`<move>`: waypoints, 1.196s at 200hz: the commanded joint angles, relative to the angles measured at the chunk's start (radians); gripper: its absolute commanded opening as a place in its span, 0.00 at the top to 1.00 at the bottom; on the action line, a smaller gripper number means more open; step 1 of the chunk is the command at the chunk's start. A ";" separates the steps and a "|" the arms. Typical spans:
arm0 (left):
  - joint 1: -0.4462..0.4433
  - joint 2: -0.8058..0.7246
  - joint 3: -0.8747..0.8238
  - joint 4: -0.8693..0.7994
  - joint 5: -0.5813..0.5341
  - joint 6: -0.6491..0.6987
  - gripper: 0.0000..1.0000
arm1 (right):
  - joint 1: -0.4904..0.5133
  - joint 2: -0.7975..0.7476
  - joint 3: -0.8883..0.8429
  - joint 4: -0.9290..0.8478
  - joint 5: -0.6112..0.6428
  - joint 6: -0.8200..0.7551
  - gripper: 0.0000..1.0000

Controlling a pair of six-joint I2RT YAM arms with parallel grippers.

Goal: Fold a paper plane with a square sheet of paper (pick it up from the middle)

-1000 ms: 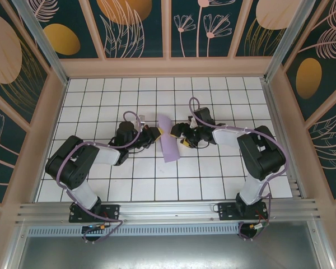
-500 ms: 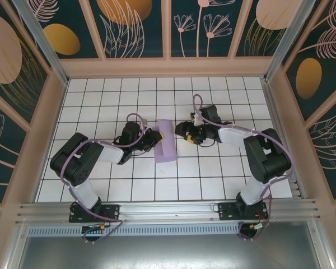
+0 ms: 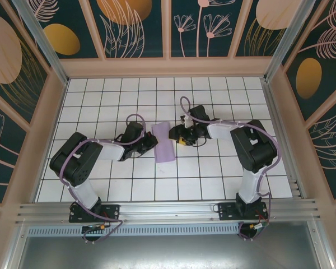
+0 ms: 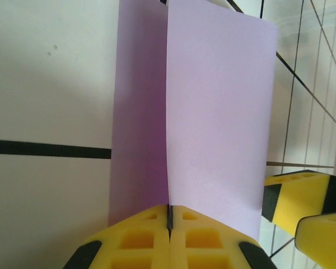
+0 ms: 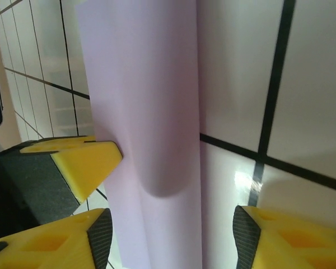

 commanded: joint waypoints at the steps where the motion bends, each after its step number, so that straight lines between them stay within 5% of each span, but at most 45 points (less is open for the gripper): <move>1: -0.004 -0.027 0.032 -0.069 -0.034 0.058 1.00 | 0.016 0.034 0.038 -0.036 0.015 -0.009 0.40; 87: -0.004 -0.027 0.048 -0.082 -0.008 0.061 0.95 | 0.032 0.107 0.095 -0.116 0.114 -0.037 0.46; 156: -0.002 -0.139 0.142 -0.318 -0.111 0.106 0.52 | 0.065 0.192 0.106 -0.227 0.337 -0.068 0.50; 239: 0.041 -0.246 0.166 -0.506 -0.288 0.125 0.09 | 0.095 0.291 0.125 -0.266 0.442 -0.091 0.49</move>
